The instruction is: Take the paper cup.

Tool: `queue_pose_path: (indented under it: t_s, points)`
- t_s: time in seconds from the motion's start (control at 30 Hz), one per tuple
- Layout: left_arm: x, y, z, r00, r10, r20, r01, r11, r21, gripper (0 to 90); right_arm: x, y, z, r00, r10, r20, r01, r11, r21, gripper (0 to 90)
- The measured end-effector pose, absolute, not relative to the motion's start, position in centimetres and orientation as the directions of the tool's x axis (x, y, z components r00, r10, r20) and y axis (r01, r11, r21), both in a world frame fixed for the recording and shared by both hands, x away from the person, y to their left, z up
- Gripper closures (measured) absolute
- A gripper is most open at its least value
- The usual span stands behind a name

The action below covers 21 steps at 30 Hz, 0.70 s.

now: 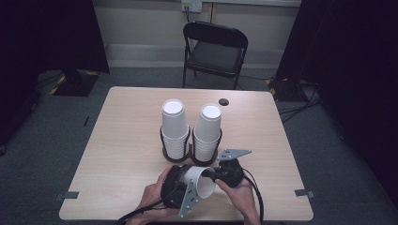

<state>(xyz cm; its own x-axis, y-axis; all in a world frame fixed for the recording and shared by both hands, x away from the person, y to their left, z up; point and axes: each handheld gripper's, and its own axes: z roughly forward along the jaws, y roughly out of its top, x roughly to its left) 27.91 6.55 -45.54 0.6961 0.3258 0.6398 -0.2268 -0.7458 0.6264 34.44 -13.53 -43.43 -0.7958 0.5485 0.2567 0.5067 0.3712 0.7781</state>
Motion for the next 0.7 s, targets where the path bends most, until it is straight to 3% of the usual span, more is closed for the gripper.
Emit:
queue_pose_path:
  t_s: [0.7]
  points:
    - [27.8, 5.6, -45.2, 0.688, 0.323, 0.650, -0.252, -0.734, 0.631, 10.0, 34.9, -12.1, -43.7, -0.787, 0.545, 0.288, 0.537, 0.377, 0.755, 88.5]
